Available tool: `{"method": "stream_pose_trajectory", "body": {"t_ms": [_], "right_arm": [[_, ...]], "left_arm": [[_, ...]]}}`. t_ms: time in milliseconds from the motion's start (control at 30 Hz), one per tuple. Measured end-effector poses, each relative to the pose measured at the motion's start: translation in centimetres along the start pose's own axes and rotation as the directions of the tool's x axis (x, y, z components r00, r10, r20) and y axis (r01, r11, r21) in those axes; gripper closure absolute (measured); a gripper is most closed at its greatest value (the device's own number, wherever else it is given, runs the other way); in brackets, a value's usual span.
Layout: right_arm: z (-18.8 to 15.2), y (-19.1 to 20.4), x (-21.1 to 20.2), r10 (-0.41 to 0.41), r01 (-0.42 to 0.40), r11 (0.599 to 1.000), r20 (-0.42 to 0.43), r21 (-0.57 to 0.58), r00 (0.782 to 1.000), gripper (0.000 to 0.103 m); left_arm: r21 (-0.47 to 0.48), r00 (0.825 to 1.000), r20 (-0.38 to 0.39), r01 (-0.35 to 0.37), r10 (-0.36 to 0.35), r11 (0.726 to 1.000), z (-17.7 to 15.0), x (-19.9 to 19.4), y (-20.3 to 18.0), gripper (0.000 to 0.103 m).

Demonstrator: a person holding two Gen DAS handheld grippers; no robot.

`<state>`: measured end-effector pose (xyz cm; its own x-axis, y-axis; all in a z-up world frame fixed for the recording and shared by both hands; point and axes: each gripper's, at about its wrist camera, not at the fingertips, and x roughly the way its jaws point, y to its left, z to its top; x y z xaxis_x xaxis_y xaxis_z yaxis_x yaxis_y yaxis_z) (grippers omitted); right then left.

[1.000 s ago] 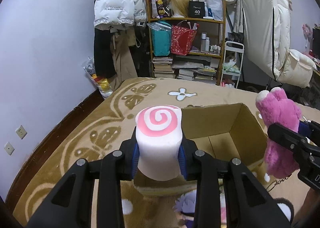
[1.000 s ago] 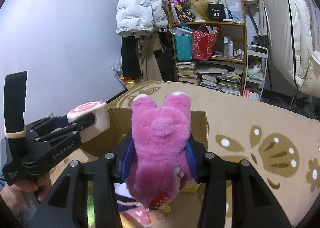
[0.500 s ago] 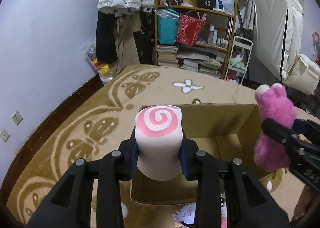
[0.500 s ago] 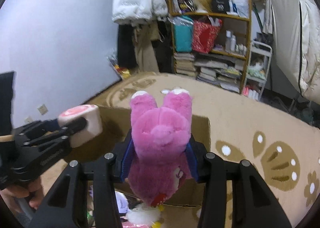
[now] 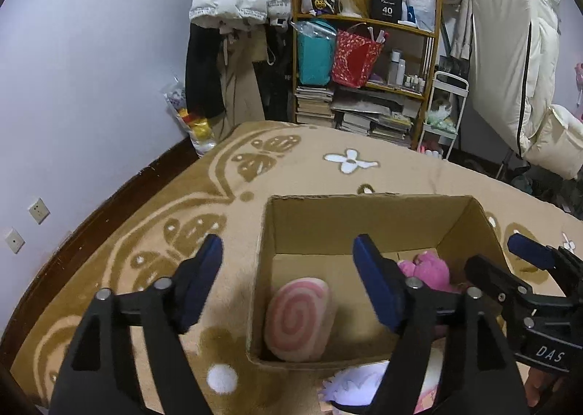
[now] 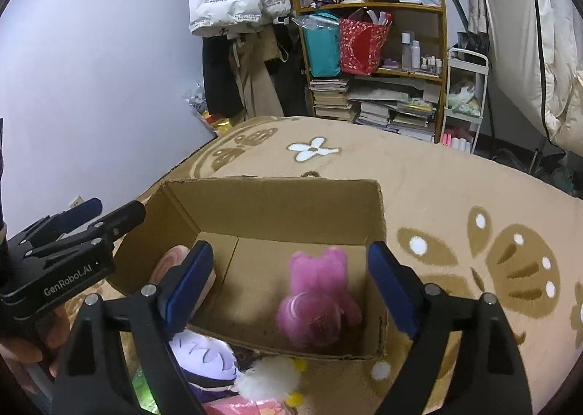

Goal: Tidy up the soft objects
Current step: 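Lift the cushion into the box with the left tool while the right tool carries the bear in, then move both tools back over the remaining pile beside the box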

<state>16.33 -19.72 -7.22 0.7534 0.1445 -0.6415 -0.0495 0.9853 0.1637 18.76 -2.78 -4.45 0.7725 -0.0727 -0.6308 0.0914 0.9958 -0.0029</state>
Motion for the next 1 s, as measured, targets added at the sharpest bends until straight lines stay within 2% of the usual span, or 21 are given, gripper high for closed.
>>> {"method": "stream_pose_trajectory", "body": {"t_ms": [100, 167, 200, 233, 300, 433, 500, 1000], "right_arm": [[0.2, -0.1, -0.4, 0.004, -0.004, 1.0, -0.01, 0.005, 1.0, 0.011], [0.2, 0.0, -0.6, -0.008, 0.008, 1.0, -0.011, 0.008, 1.0, 0.004], [0.1, 0.1, -0.9, -0.015, 0.015, 1.0, -0.005, 0.01, 1.0, 0.0], [0.1, 0.1, -1.3, -0.018, 0.018, 1.0, 0.01, 0.011, 1.0, 0.0], [-0.1, 0.3, -2.0, -0.021, 0.021, 1.0, 0.022, 0.008, 1.0, 0.0], [-0.1, 0.6, -2.8, -0.021, 0.021, 1.0, 0.023, 0.007, 1.0, 0.0], [-0.1, 0.8, -3.5, -0.022, 0.022, 1.0, 0.032, 0.001, 0.999, 0.0], [-1.8, 3.4, -9.8, -0.044, 0.054, 0.992, 0.088, -0.115, 0.995, 0.0]], "left_arm": [[0.003, 1.0, 0.01, -0.017, 0.017, 1.0, 0.2, -0.5, 0.2, 0.016], [0.008, 0.999, 0.013, -0.03, 0.03, 1.0, 0.2, -0.8, 0.4, 0.014], [0.014, 0.999, 0.012, -0.043, 0.043, 0.999, 0.1, -1.1, 0.5, 0.009], [0.017, 0.999, 0.011, -0.045, 0.045, 0.999, 0.2, -1.2, 0.4, 0.005], [0.019, 0.999, 0.006, -0.036, 0.036, 0.999, 0.2, -1.7, 0.5, 0.002], [0.049, 1.0, 0.004, -0.025, 0.025, 0.998, 0.1, -3.1, 0.3, 0.001], [0.07, 0.999, -0.023, -0.03, 0.032, 0.997, 0.0, -3.6, 0.2, 0.001], [0.027, 0.994, -0.109, -0.001, 0.004, 1.0, -0.8, -8.5, 1.1, 0.001]]}}
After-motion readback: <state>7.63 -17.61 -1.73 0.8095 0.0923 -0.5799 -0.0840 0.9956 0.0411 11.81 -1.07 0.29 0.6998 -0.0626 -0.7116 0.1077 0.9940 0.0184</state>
